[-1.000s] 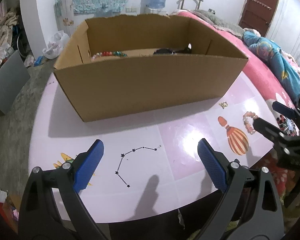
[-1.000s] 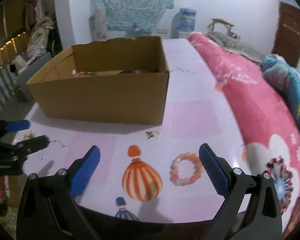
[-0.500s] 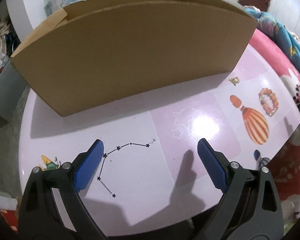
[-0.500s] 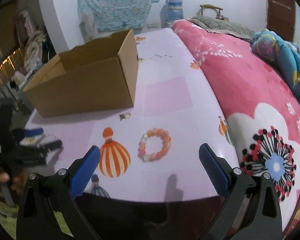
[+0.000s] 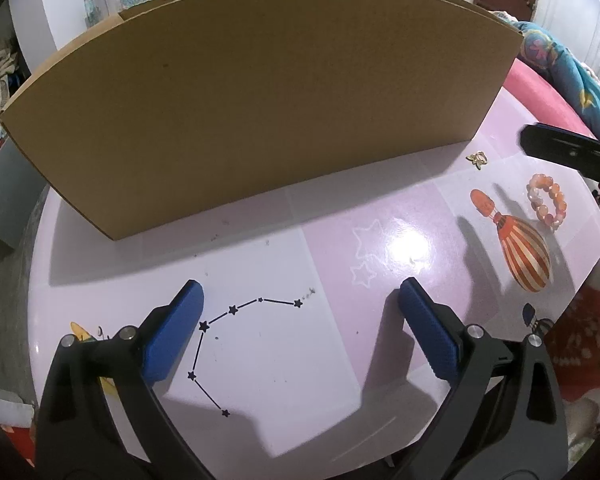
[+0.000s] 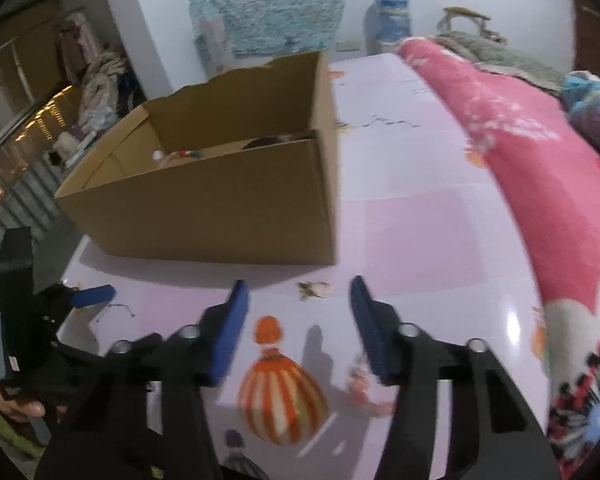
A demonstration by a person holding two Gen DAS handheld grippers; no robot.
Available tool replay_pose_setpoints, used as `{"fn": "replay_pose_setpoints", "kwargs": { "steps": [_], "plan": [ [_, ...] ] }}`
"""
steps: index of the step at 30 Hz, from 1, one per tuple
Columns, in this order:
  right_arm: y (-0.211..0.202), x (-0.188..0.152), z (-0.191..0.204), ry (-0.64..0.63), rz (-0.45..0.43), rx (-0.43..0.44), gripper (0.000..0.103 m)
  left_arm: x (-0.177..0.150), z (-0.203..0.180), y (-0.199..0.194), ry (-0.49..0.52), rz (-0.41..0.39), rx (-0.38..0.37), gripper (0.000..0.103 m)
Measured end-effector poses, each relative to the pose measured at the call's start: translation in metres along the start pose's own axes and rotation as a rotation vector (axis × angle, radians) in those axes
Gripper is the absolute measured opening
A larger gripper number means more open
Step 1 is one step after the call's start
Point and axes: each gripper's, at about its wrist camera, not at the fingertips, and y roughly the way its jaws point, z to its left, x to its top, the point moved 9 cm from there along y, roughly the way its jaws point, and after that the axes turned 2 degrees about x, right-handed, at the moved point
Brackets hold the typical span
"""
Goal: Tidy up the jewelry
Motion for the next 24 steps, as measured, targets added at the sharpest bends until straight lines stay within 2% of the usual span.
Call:
{"fn": "replay_pose_setpoints", "kwargs": {
  "steps": [4,6,20,24],
  "plan": [
    [0.017,-0.004,0.006,-0.011,0.046,0.027,0.029,0.001,-0.002,0.002,0.002,0.014,-0.001,0.095],
    [0.021,-0.007,0.007,-0.006,0.060,0.033,0.027,0.001,-0.003,0.003,0.003,0.013,-0.001,0.095],
    [0.045,-0.009,-0.005,0.000,0.110,-0.004,0.026,0.001,0.010,0.002,0.017,-0.003,-0.013,0.095],
    [0.046,-0.007,-0.005,-0.010,0.112,-0.013,0.021,0.000,0.011,0.002,0.019,0.000,-0.012,0.095]
  ]
}}
